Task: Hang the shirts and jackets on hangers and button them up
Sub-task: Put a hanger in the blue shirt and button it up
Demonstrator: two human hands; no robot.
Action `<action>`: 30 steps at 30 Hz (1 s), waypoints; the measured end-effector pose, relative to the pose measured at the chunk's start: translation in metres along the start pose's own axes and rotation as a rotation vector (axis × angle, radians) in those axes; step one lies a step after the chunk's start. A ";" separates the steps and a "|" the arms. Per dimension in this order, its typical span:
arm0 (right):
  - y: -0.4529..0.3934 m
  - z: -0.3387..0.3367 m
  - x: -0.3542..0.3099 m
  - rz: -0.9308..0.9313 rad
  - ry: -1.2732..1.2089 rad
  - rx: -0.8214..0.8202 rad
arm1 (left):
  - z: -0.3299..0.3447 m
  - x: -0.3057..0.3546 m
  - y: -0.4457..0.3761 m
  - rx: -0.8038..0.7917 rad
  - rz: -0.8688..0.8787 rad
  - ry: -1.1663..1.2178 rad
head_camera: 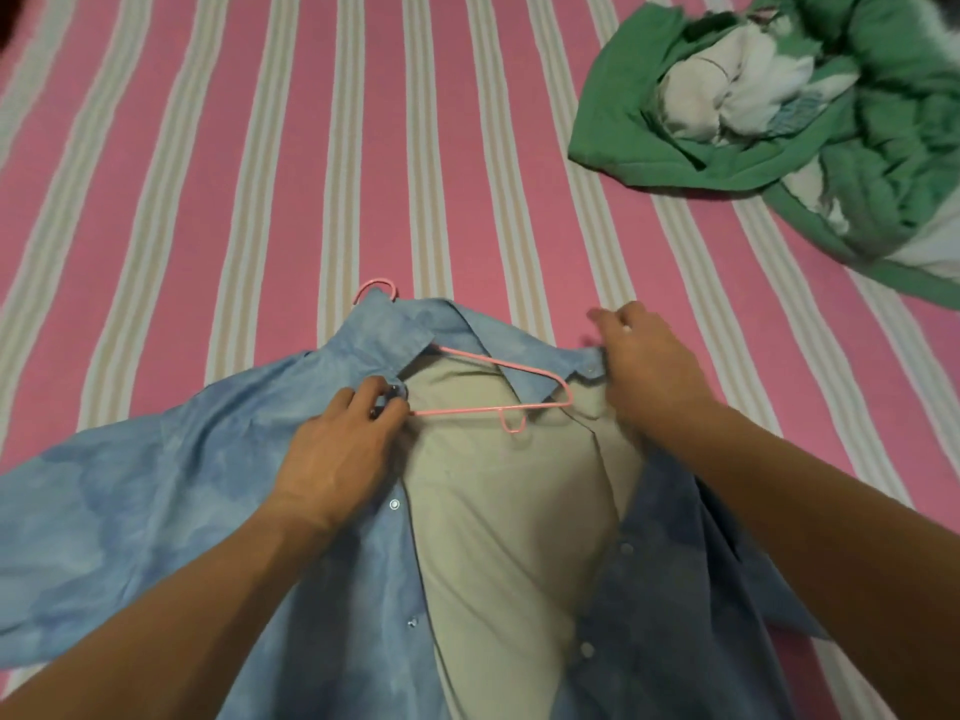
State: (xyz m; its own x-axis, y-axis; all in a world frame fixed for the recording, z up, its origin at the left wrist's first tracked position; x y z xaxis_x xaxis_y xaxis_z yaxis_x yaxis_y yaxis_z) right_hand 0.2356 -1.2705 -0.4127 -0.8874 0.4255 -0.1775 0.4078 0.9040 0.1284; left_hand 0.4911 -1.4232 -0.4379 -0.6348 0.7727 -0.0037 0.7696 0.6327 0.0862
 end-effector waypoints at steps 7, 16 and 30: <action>-0.020 -0.011 0.002 0.145 -0.159 0.016 | -0.001 -0.001 -0.003 0.001 0.016 0.008; -0.031 -0.035 -0.048 0.552 -0.889 0.224 | 0.013 0.030 -0.036 -0.139 -0.015 -0.032; -0.027 0.103 -0.072 -0.088 -0.114 -0.364 | 0.038 -0.036 0.027 -0.187 -0.623 0.593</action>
State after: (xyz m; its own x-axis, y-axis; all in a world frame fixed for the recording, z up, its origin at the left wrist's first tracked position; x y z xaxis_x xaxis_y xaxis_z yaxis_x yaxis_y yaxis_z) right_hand 0.3107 -1.3210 -0.5038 -0.8775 0.3673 -0.3083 0.2098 0.8722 0.4420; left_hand 0.5376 -1.4315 -0.4733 -0.9069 0.1025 0.4088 0.2800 0.8714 0.4027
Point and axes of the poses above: each hand's wrist, its own y-axis away from the middle knuckle, its own z-axis out of the palm, x = y × z, the point moved 8 cm from there along -y, towards the middle knuckle, and after that the axes turned 13 degrees about -z, right-handed, at the moved point
